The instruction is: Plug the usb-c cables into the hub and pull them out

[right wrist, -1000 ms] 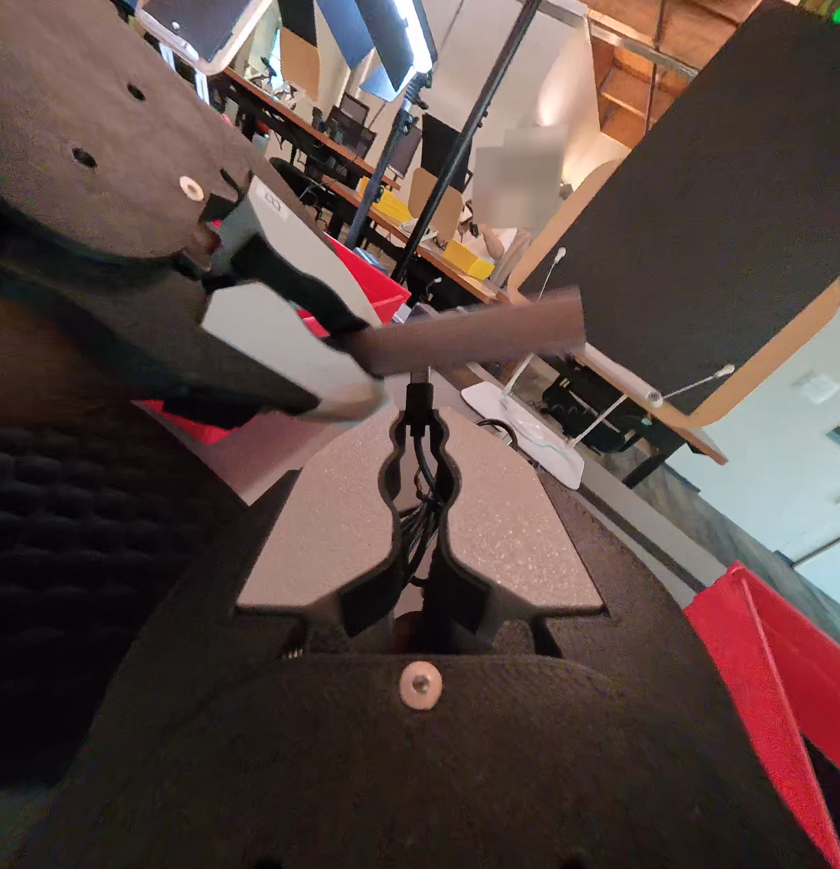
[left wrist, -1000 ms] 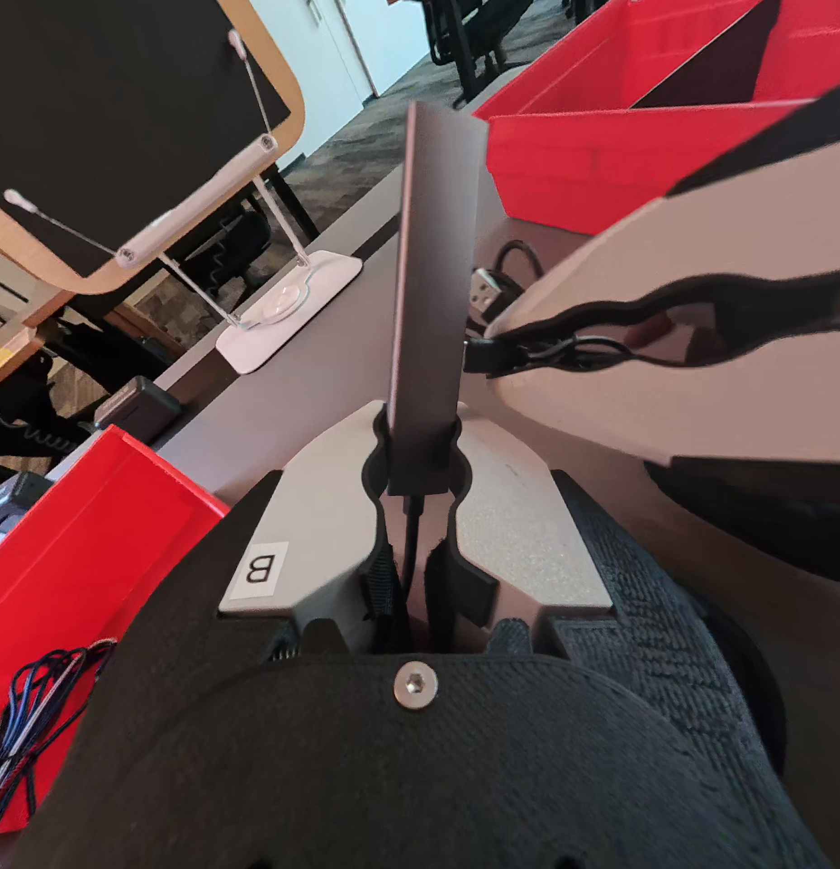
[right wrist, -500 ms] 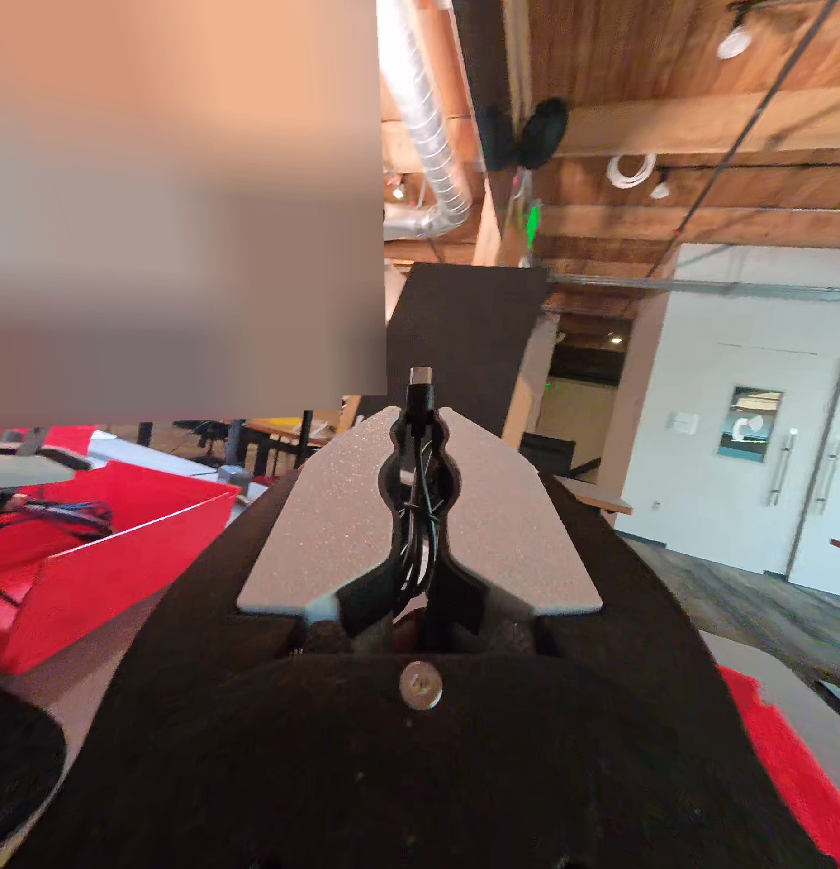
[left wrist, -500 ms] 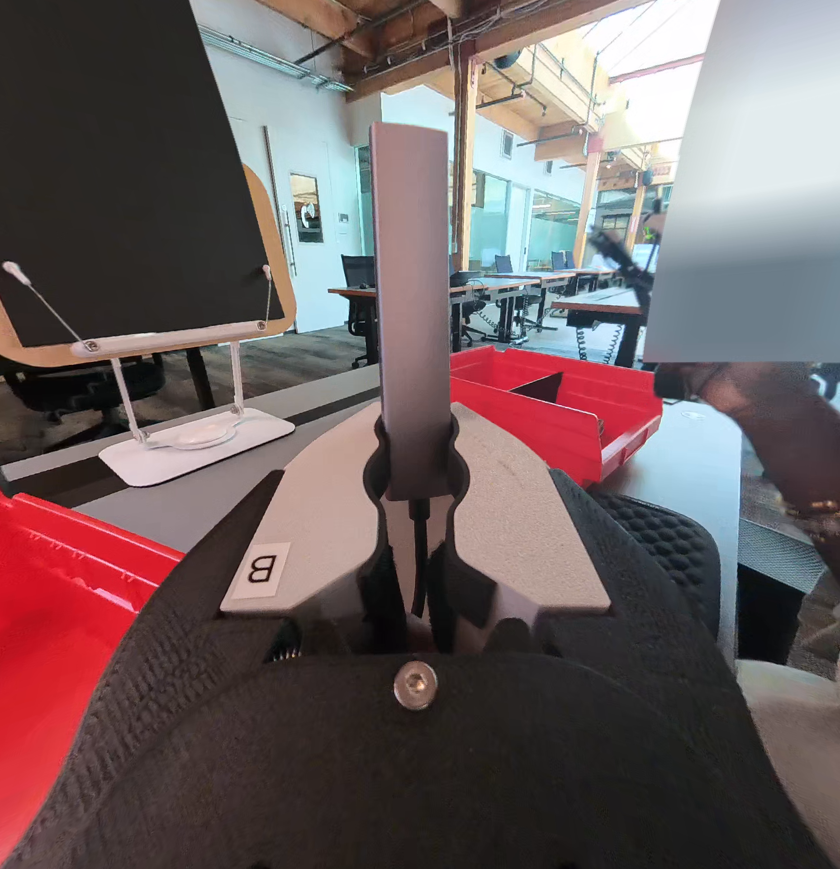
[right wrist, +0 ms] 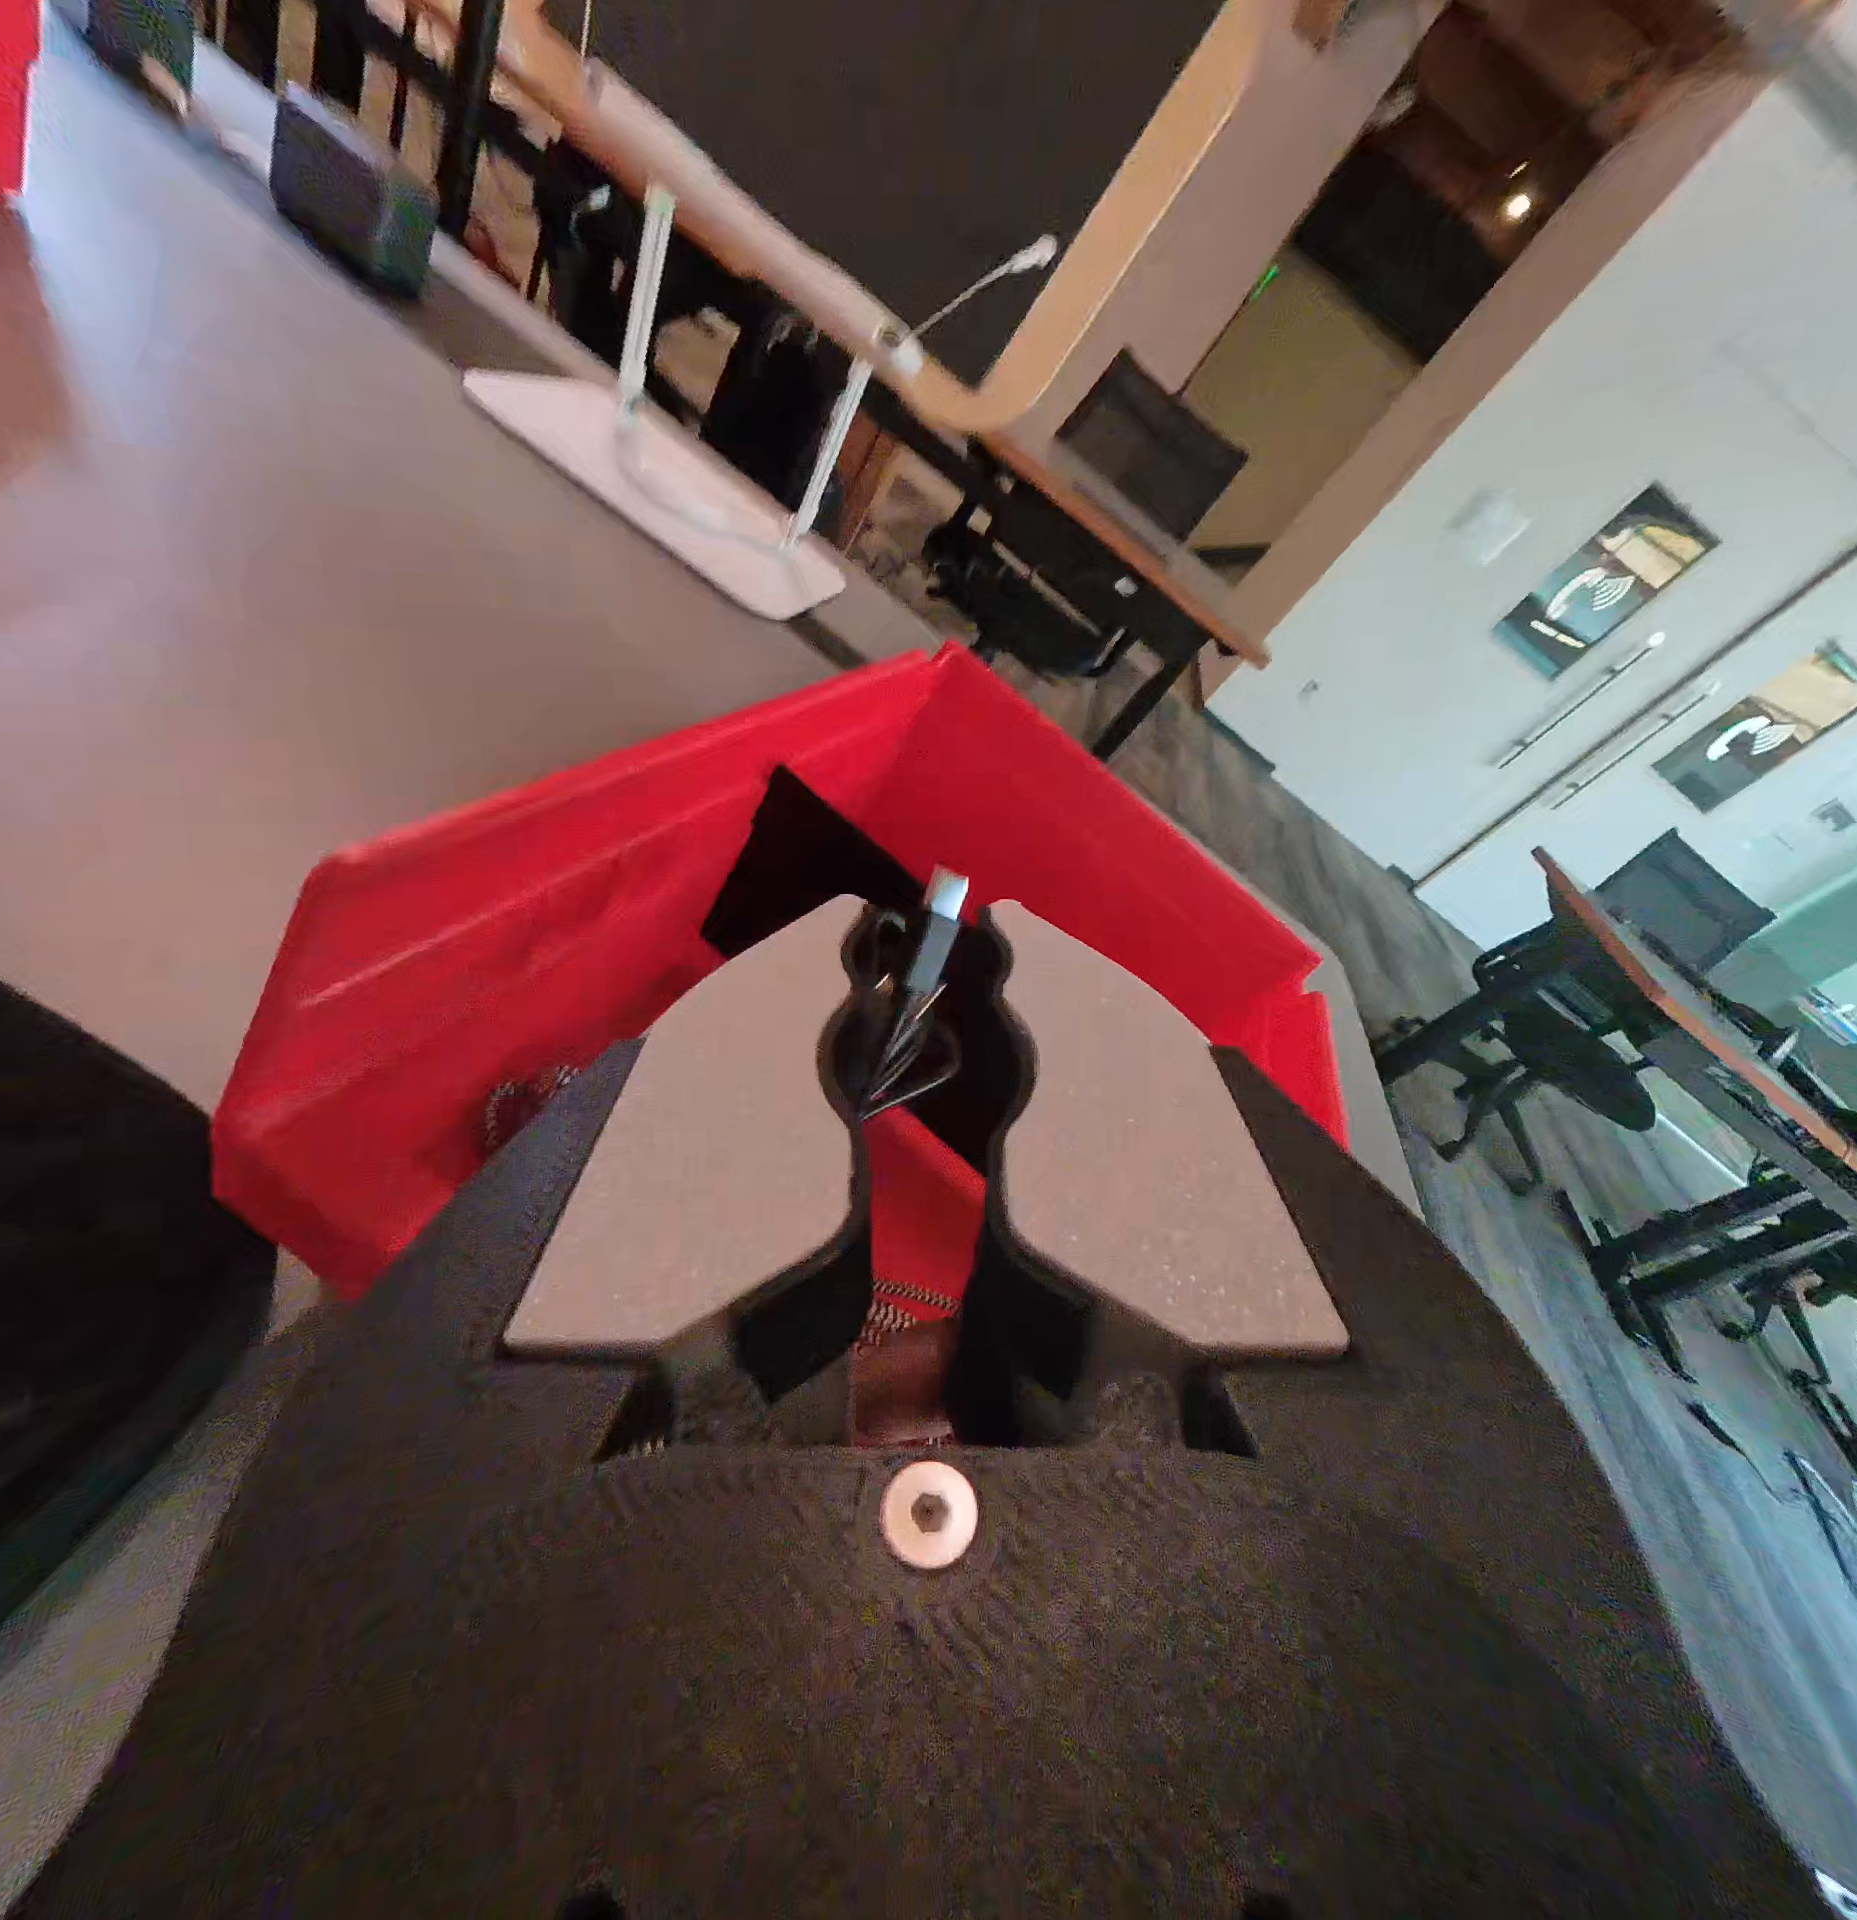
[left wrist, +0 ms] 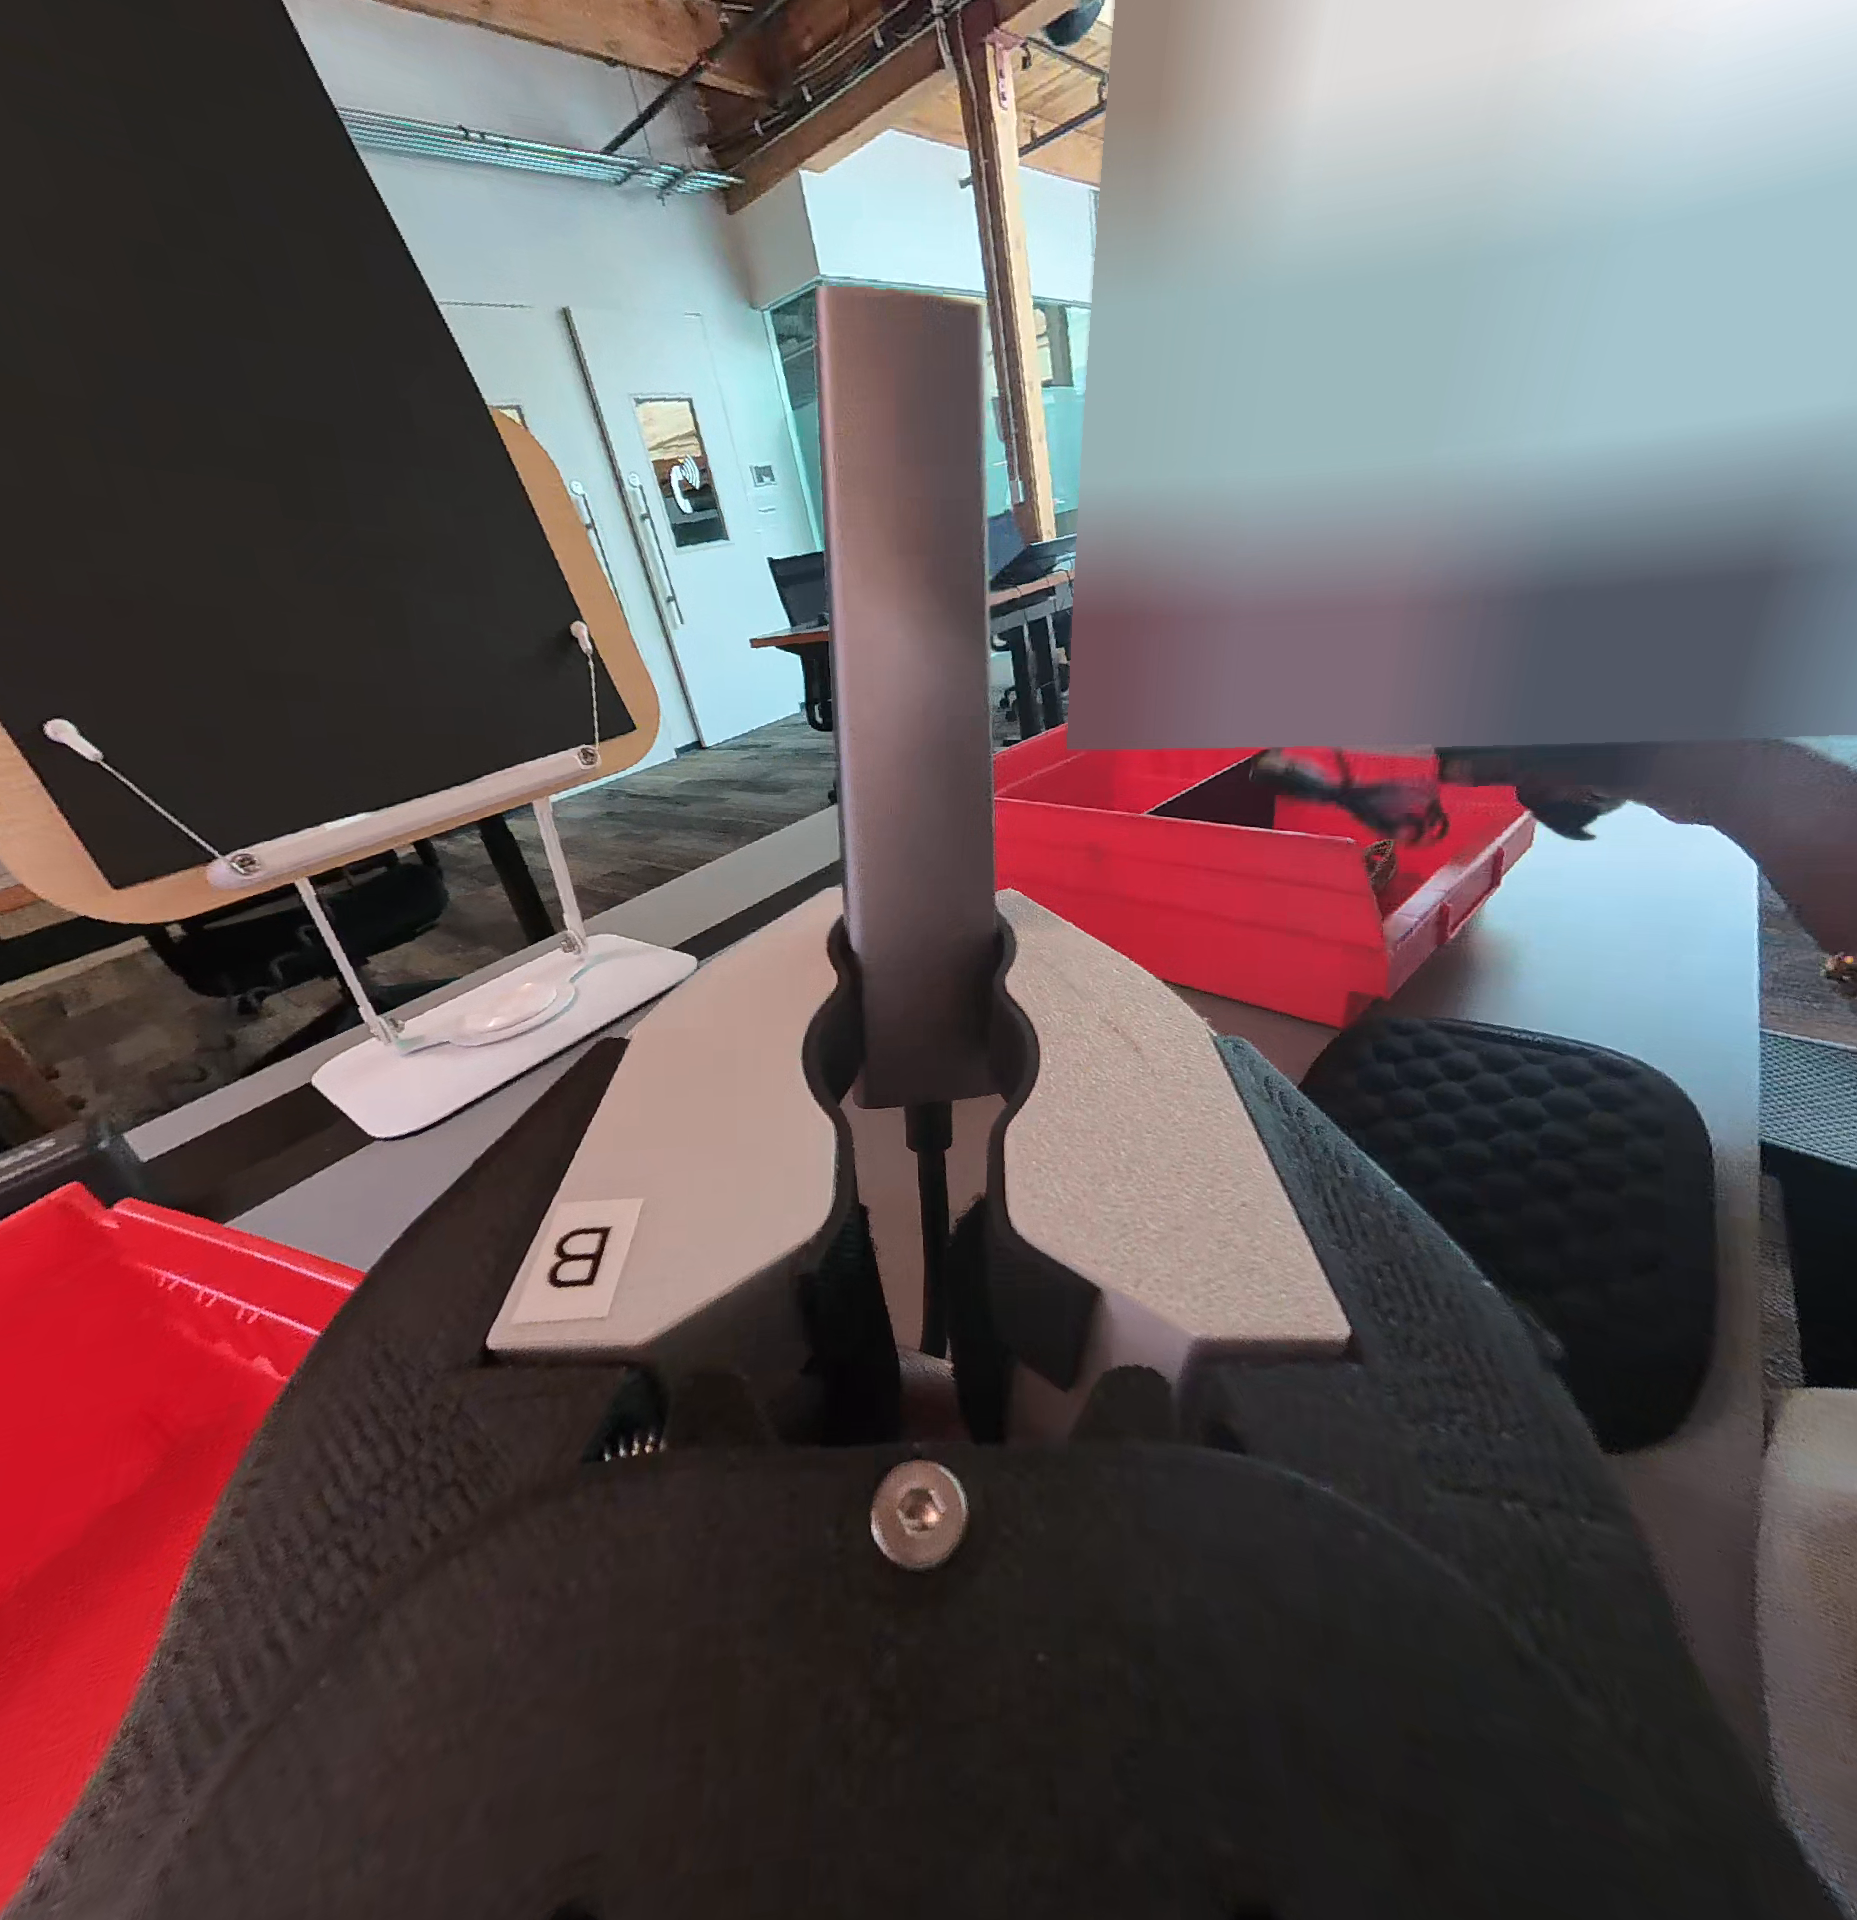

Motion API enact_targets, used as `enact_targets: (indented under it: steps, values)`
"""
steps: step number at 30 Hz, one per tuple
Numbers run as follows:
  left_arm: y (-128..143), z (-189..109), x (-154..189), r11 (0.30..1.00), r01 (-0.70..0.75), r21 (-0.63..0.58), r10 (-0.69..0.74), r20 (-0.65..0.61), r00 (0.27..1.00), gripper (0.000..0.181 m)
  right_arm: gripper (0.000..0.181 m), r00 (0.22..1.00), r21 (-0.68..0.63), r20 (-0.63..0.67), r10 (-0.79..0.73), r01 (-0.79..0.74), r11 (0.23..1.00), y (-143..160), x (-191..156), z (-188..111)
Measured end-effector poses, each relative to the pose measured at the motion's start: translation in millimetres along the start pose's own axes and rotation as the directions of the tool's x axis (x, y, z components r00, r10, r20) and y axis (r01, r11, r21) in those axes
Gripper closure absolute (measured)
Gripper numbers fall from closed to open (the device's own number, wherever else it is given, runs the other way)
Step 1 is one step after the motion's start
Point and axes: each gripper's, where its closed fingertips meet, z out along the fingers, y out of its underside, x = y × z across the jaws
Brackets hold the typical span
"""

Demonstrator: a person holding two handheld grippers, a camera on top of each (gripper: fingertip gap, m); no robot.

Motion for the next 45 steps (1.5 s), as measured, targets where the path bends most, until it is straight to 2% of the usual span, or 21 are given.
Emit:
enact_targets:
  steps: [3, 6, 9, 11, 14, 15, 18, 20, 22, 23, 25, 29, 33, 35, 37, 39, 41, 43, 44, 45]
  values:
    - [4.2, 2.3, 1.4, 1.000, 0.016, -0.012, -0.016, -0.014, 1.000, 0.163, 0.143, 0.999, -0.091, 0.032, -0.037, 0.040, 0.995, 15.6, -11.3, 8.1]
    - [9.5, 5.6, 2.6, 0.999, -0.006, -0.036, 0.005, -0.010, 1.000, 0.163, 0.132, 1.000, -0.026, 0.019, 0.019, -0.018, 1.000, 2.9, -12.1, 7.1]
    - [19.5, 10.1, 3.2, 0.991, -0.089, -0.095, 0.090, 0.006, 0.996, 0.163, 0.131, 0.980, 0.211, 0.107, 0.166, -0.185, 0.960, -49.0, -25.9, -3.7]
    - [27.8, 14.3, 7.0, 0.976, -0.164, -0.145, 0.165, -0.002, 0.986, 0.163, 0.135, 0.923, 0.362, 0.285, 0.259, -0.354, 0.862, -94.6, -48.8, -15.7]
    - [36.3, 20.6, 15.8, 0.927, -0.320, -0.194, 0.321, -0.028, 0.947, 0.162, 0.130, 0.752, 0.387, 0.594, 0.284, -0.577, 0.719, -149.5, -98.9, -29.4]
    - [38.8, 22.2, 18.1, 0.899, -0.384, -0.212, 0.386, -0.036, 0.922, 0.162, 0.124, 0.715, 0.375, 0.640, 0.280, -0.609, 0.699, -161.1, -114.1, -29.2]
    - [47.0, 26.5, 24.0, 0.774, -0.578, -0.260, 0.582, -0.070, 0.810, 0.162, 0.116, 0.674, 0.388, 0.708, 0.209, -0.619, 0.683, -184.7, -157.1, -28.9]
    - [52.3, 29.0, 28.3, 0.698, -0.660, -0.278, 0.663, -0.100, 0.742, 0.162, 0.116, 0.654, 0.380, 0.735, 0.180, -0.616, 0.690, -189.9, -179.6, -26.1]
    - [55.4, 31.1, 32.7, 0.661, -0.699, -0.275, 0.697, -0.121, 0.707, 0.162, 0.114, 0.639, 0.341, 0.748, 0.178, -0.601, 0.723, -186.4, -195.0, -20.0]
    - [55.6, 31.5, 34.2, 0.656, -0.706, -0.268, 0.703, -0.124, 0.700, 0.162, 0.115, 0.645, 0.338, 0.744, 0.176, -0.590, 0.734, -184.7, -197.9, -17.5]
    - [53.7, 31.6, 35.3, 0.662, -0.706, -0.254, 0.703, -0.119, 0.702, 0.162, 0.128, 0.655, 0.348, 0.738, 0.161, -0.574, 0.741, -183.6, -199.4, -18.1]
    - [54.8, 30.5, 38.9, 0.625, -0.748, -0.226, 0.737, -0.148, 0.660, 0.162, 0.167, 0.679, 0.311, 0.709, 0.190, -0.543, 0.780, -174.3, -193.9, -12.8]
    - [57.5, 32.5, 40.9, 0.585, -0.775, -0.237, 0.764, -0.158, 0.625, 0.162, 0.173, 0.638, 0.278, 0.756, 0.145, -0.514, 0.812, -172.0, -200.9, -23.3]
    - [55.7, 32.8, 41.9, 0.587, -0.778, -0.226, 0.768, -0.152, 0.623, 0.160, 0.173, 0.666, 0.335, 0.743, 0.066, -0.455, 0.825, -175.0, -204.0, -31.0]
    - [49.8, 32.9, 41.7, 0.602, -0.773, -0.200, 0.767, -0.123, 0.629, 0.152, 0.173, 0.728, 0.450, 0.682, -0.070, -0.343, 0.824, -181.5, -208.6, -40.7]
    - [37.9, 32.7, 38.4, 0.627, -0.762, -0.162, 0.766, -0.053, 0.641, 0.133, 0.173, 0.785, 0.546, 0.589, -0.192, -0.211, 0.811, -188.8, -212.5, -49.5]
    - [21.4, 30.8, 33.5, 0.650, -0.752, -0.107, 0.759, 0.038, 0.650, 0.103, 0.172, 0.823, 0.609, 0.489, -0.290, -0.084, 0.788, -195.9, -214.9, -56.4]
    - [2.2, 27.5, 29.8, 0.672, -0.740, -0.018, 0.736, 0.131, 0.664, 0.056, 0.173, 0.845, 0.652, 0.399, -0.355, 0.010, 0.758, -202.4, -214.2, -62.4]
    - [-6.6, 24.6, 29.5, 0.672, -0.740, 0.034, 0.726, 0.166, 0.667, 0.040, 0.173, 0.850, 0.669, 0.364, -0.380, 0.045, 0.742, -205.1, -213.8, -65.7]
    - [-14.9, 19.4, 29.5, 0.664, -0.743, 0.084, 0.720, 0.199, 0.665, 0.037, 0.173, 0.855, 0.689, 0.329, -0.400, 0.073, 0.721, -208.3, -212.8, -69.1]
